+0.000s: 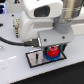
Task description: Insert the blue gear onto the right peg, followed by the red gear
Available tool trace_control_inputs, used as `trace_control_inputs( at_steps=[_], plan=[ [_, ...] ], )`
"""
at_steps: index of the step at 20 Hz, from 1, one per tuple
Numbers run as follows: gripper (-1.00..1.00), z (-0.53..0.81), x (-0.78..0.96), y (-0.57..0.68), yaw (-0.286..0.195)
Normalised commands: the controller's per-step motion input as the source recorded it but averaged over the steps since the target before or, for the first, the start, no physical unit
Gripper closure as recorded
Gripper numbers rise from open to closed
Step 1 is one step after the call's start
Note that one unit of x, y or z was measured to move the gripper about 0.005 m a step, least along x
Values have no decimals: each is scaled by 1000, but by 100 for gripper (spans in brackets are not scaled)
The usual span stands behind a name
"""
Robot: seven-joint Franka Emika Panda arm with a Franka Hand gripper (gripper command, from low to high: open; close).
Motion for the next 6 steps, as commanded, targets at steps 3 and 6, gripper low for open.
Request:
trace_control_inputs(
  at_steps=[3, 6],
  plan=[
    [-100, 280, -1, 59, 0],
    [-100, 29, -1, 16, 0]
  ],
)
